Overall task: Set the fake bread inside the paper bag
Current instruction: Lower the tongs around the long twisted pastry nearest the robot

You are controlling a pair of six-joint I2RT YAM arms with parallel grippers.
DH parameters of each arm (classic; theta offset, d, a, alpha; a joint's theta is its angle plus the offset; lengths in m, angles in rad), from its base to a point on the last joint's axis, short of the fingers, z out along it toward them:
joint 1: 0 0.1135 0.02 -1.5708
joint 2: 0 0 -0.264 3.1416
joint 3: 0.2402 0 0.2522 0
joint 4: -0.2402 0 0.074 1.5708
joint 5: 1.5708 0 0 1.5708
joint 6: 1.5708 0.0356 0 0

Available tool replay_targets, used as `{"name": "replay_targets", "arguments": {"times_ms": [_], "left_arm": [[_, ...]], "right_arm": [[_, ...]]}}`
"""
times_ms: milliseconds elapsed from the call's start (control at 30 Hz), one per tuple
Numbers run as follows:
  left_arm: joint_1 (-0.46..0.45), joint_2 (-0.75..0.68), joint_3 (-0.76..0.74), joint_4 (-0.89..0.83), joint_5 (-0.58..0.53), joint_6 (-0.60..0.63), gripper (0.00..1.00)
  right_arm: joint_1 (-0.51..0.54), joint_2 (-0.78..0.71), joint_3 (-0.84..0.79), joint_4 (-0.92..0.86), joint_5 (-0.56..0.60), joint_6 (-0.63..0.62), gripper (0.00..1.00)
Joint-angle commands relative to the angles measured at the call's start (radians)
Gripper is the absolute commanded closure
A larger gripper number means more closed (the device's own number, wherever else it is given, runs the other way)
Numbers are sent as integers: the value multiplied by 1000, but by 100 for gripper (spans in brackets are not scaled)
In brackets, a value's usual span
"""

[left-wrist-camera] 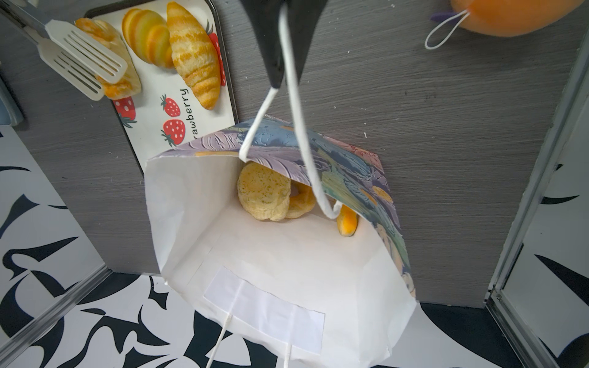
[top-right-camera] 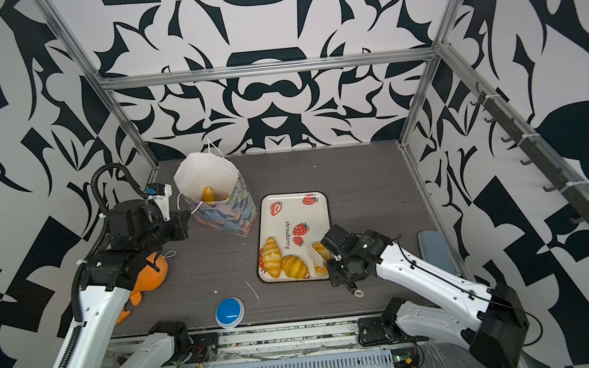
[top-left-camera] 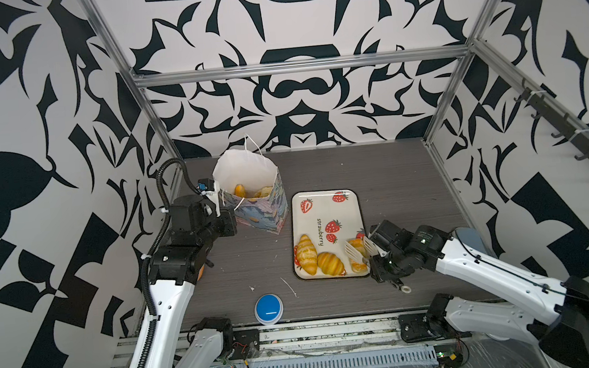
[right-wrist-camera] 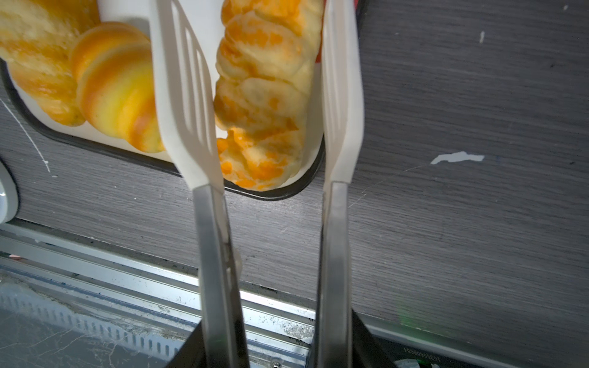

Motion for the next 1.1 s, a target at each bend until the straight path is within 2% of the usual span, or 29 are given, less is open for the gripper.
{"name": "replay_targets", "arguments": {"times_ms": [0, 433, 567, 733, 1067], "left_arm": [[-1, 0, -9, -14, 2, 2, 95], [-2, -6, -11, -15, 2, 4, 95], [-1, -4, -11, -16, 3, 4, 95], [-1, -6, -13, -16, 4, 4, 95], [-1, -9, -13, -15, 3, 4, 95]], "right_arm": [[6, -16, 21, -16, 19, 11, 48], [12, 19, 20, 14, 20, 1, 51], [12, 18, 35, 12, 34, -2, 56], [12, 13, 76, 13, 50, -4, 61], [12, 40, 197, 5, 88, -50, 64]]}}
